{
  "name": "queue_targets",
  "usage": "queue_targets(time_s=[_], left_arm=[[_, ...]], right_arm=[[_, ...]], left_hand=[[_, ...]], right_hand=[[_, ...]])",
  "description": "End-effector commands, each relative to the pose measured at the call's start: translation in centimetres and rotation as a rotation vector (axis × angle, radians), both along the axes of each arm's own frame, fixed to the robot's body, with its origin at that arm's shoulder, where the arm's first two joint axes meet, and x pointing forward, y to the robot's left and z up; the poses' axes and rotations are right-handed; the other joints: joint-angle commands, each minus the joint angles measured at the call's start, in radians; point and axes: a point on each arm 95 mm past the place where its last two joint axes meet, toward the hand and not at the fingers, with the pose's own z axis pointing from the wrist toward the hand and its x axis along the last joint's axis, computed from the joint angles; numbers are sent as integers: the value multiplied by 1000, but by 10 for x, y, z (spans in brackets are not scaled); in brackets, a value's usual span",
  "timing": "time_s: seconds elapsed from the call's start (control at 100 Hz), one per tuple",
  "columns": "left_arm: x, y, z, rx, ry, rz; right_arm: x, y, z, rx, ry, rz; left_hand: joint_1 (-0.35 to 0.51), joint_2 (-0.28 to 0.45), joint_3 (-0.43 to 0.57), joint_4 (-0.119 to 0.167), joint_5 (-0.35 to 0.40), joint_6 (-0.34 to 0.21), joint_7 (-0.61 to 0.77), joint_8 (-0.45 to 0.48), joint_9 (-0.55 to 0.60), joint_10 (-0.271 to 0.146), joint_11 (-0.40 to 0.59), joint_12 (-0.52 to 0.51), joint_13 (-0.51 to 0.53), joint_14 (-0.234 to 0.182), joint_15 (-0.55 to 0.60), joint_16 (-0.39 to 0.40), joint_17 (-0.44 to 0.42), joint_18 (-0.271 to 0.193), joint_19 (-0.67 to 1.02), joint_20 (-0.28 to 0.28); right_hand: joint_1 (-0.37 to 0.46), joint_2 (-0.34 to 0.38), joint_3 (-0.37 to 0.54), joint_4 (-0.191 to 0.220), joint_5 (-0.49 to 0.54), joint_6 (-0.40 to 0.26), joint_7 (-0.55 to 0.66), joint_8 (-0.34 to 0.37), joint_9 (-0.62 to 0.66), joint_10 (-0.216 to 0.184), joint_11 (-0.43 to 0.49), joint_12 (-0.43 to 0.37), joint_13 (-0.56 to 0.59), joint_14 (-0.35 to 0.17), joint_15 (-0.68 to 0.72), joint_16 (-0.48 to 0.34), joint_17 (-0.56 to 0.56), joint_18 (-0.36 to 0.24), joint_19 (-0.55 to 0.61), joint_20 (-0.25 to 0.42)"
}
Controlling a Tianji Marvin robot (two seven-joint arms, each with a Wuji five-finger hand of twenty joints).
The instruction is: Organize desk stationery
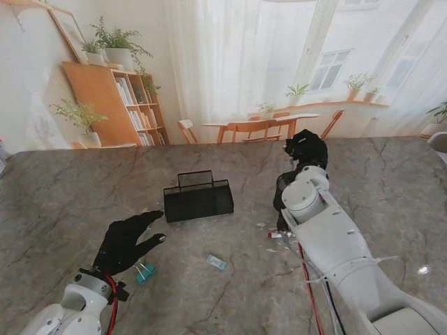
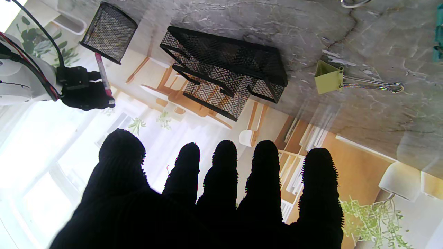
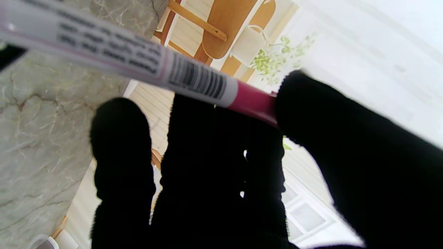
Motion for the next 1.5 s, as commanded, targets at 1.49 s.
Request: queue_targets(time_s=[1.49], left_arm=[[-4, -3, 1, -15, 1, -2]], right_arm=[[-16, -7, -13, -19, 108, 243]], left_hand=[[20, 66, -13, 20, 24, -2, 8, 9, 20, -9, 3, 7, 26, -3, 16, 9, 1, -7, 23, 29]], right_hand=[[71, 518, -509, 170, -277, -41, -374, 0, -469, 126, -309, -68, -429, 59, -117, 127, -415, 40, 2, 83]])
